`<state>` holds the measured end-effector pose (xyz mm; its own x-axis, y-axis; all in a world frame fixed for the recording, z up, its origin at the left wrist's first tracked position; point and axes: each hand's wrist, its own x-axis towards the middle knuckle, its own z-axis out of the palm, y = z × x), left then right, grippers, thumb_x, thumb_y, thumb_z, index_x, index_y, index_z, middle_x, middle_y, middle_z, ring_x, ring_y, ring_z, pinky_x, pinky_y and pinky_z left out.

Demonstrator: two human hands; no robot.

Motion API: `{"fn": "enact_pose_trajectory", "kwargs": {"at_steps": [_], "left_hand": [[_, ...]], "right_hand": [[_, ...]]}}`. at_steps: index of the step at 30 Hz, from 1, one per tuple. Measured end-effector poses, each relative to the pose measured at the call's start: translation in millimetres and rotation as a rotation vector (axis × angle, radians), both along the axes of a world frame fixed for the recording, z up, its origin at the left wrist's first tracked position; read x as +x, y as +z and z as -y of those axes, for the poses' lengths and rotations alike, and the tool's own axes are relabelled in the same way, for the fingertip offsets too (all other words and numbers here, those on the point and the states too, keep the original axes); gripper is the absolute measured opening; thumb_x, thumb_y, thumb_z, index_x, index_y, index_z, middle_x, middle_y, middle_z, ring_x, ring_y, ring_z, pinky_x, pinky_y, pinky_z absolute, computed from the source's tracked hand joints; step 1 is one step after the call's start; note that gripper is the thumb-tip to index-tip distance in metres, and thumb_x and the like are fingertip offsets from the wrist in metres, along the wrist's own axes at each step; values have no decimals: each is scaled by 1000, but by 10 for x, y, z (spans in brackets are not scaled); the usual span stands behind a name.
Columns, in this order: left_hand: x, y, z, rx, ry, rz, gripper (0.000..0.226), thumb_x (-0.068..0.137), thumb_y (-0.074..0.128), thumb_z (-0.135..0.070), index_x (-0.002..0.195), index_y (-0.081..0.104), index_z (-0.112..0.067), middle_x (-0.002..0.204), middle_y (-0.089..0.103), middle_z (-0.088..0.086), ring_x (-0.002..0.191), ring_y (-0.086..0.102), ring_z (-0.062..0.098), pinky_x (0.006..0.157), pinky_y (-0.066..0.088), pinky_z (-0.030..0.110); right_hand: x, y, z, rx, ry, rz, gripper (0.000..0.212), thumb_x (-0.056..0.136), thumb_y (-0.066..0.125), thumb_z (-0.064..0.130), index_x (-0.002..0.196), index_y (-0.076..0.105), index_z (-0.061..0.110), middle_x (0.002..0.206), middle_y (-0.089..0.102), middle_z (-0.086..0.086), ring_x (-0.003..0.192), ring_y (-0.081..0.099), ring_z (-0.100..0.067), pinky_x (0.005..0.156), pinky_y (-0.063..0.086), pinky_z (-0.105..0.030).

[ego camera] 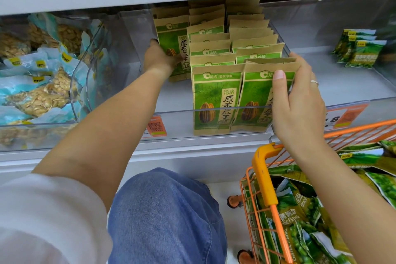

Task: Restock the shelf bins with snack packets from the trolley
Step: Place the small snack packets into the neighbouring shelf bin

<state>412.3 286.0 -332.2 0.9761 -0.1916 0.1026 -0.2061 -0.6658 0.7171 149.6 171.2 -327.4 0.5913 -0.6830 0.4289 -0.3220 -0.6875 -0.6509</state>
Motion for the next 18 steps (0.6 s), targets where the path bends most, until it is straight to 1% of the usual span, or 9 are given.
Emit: {"fn": "enact_pose_trajectory", "kwargs": {"at_steps": [4, 6, 8, 9, 11, 14, 16, 18], "left_hand": [[1, -4, 6, 33, -29, -6, 62, 86, 68, -26, 133, 37, -2, 138, 45, 16, 127, 44, 31, 97, 37, 34], [-7, -14, -1, 14, -45, -59, 66, 86, 69, -26, 136, 33, -2, 141, 42, 15, 129, 42, 30, 99, 35, 31], [-11, -23, -2, -47, -64, -140, 70, 85, 70, -23, 138, 29, -4, 140, 45, 12, 128, 45, 28, 98, 36, 30], [0, -28, 0, -83, -65, -174, 71, 84, 72, -20, 139, 29, -5, 139, 47, 10, 127, 46, 27, 100, 37, 30], [24, -35, -1, -158, -70, -226, 72, 79, 76, -14, 138, 35, -8, 135, 52, 8, 124, 50, 25, 104, 42, 33], [58, -36, -21, -228, -81, -258, 72, 74, 79, -7, 134, 41, -10, 132, 56, 7, 120, 54, 24, 102, 45, 38], [80, -56, -31, -226, -103, -242, 74, 72, 81, -9, 134, 40, -9, 131, 56, 7, 121, 54, 24, 102, 45, 36], [99, -77, -29, -151, -104, -196, 73, 75, 80, -17, 135, 39, -10, 133, 54, 6, 122, 51, 23, 101, 42, 30]], "right_hand": [[-2, 3, 1, 4, 1, 5, 51, 100, 26, 45, 144, 34, 20, 135, 50, -6, 120, 47, -25, 86, 38, -36], [-2, 5, 1, 4, 0, 5, 52, 99, 26, 46, 144, 34, 20, 135, 50, -6, 120, 48, -25, 85, 38, -36], [-2, 4, 0, 6, -1, 5, 52, 99, 26, 46, 144, 34, 20, 135, 50, -6, 120, 48, -24, 84, 37, -34], [-3, 2, 1, 7, 0, 5, 52, 99, 26, 46, 144, 34, 20, 135, 50, -6, 120, 48, -24, 84, 37, -34], [-5, 0, -1, 9, 3, 9, 53, 99, 26, 46, 144, 34, 20, 135, 50, -6, 120, 47, -24, 83, 36, -33], [-2, 2, 4, 10, 5, 12, 52, 99, 27, 45, 143, 35, 20, 135, 50, -5, 119, 47, -24, 82, 33, -32], [1, 5, 8, 5, 4, 11, 52, 99, 27, 45, 143, 35, 20, 135, 50, -5, 119, 47, -24, 82, 34, -32], [1, 5, 9, 3, 1, 12, 51, 99, 27, 45, 143, 35, 19, 134, 51, -5, 119, 47, -24, 82, 34, -32]]}}
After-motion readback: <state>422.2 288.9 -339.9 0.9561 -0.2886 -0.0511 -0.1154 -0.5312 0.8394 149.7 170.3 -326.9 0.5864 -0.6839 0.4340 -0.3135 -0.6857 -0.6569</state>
